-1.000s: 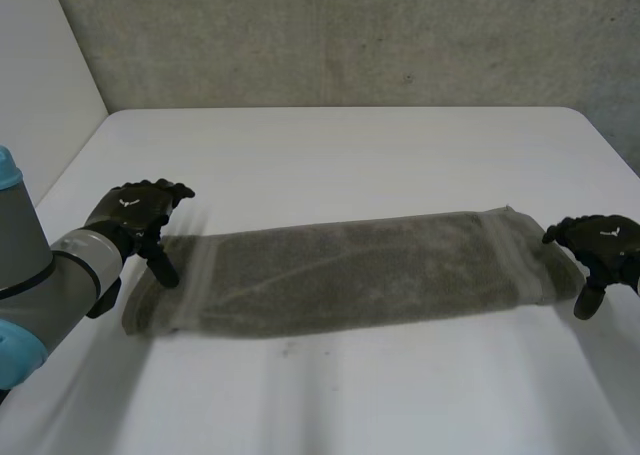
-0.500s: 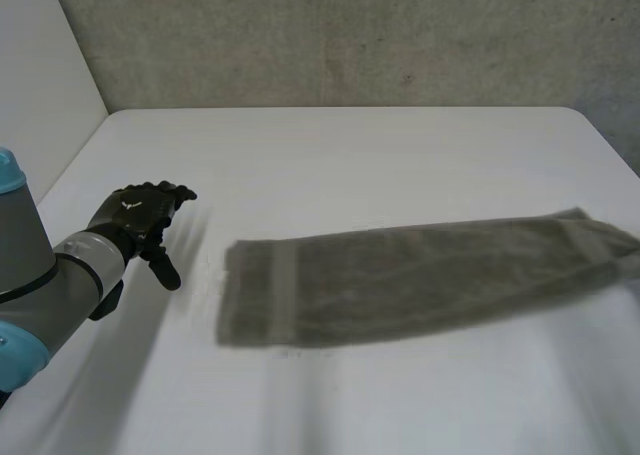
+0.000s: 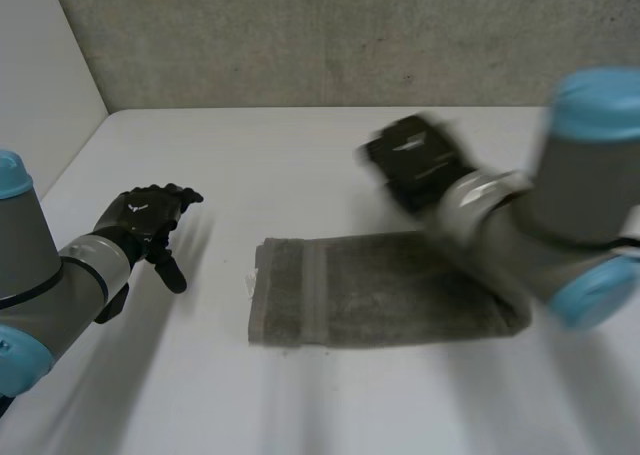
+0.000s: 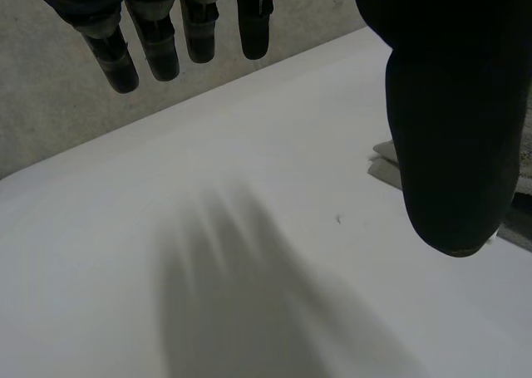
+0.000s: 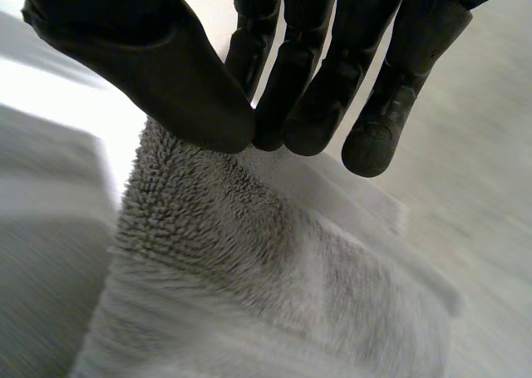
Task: Fold the towel.
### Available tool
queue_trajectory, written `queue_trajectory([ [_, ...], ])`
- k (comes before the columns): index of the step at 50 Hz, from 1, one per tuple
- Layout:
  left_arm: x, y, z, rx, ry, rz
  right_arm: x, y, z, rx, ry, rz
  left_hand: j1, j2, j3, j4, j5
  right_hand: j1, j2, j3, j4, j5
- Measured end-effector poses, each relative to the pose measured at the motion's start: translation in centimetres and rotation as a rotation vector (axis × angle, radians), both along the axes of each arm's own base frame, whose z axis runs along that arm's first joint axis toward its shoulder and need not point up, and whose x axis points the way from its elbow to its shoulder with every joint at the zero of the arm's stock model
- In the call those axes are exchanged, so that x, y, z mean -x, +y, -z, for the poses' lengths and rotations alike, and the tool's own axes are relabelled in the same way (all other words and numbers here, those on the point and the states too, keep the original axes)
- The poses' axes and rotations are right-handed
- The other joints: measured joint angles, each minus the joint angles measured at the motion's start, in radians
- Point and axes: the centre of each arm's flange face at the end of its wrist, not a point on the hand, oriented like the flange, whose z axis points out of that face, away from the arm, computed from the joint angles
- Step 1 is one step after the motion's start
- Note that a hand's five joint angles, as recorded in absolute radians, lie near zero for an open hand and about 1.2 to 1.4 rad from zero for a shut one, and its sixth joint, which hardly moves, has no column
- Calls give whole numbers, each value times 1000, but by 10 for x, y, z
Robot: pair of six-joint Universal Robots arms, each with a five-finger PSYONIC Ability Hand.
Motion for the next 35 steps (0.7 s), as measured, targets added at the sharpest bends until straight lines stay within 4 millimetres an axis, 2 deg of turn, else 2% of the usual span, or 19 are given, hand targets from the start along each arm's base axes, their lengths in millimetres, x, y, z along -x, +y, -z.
queue_trajectory([
  [2,0,0,0,0,0,1,-29,28,16,-19,23,-74,0,0,0,0,0,0,0,0,0,0],
  [4,1,0,1,-1,-1,1,-47,49,33,-40,52,-120,0,0,0,0,1,0,0,0,0,0],
  [8,1,0,3,-4,-2,1,-68,82,68,-83,118,-184,0,0,0,0,1,0,0,0,0,0],
  [10,1,-1,3,-3,-2,1,-70,89,77,-96,137,-196,0,0,0,0,1,-2,-2,-2,-2,-2],
  [11,1,-1,3,-2,-2,1,-71,91,80,-101,142,-198,0,0,0,0,1,-53,-53,-53,-55,-59],
  [14,1,-2,4,3,-2,0,-69,96,86,-118,156,-196,0,0,0,0,1,-480,-485,-488,-486,-498],
  [15,1,-2,4,4,-2,0,-68,96,85,-119,155,-194,0,0,0,0,1,-581,-581,-566,-563,-579],
  [17,1,-2,4,5,-2,0,-62,94,79,-123,146,-177,0,0,0,0,1,-923,-931,-932,-924,-962],
  [19,1,-2,4,5,-2,1,-55,90,71,-128,130,-155,0,0,0,0,1,-1051,-1064,-1071,-1062,-1102],
  [21,1,-1,5,4,-3,1,-46,84,64,-137,110,-128,0,0,0,0,1,-1078,-1087,-1099,-1079,-1110],
  [25,1,0,6,2,-3,4,-14,65,46,-177,42,-39,-1,0,0,0,1,-1087,-1087,-1100,-1079,-1110],
  [28,5,3,5,4,-3,15,19,49,39,-215,-5,45,-2,0,0,0,1,-1087,-1087,-1100,-1079,-1110],
  [32,13,10,3,10,-2,48,53,34,41,-256,-23,138,-2,0,0,0,1,-1087,-1087,-1100,-1079,-1110],
  [35,25,21,3,12,-3,94,84,21,52,-304,-22,225,-2,2,1,0,1,-1087,-1087,-1100,-1079,-1110],
])
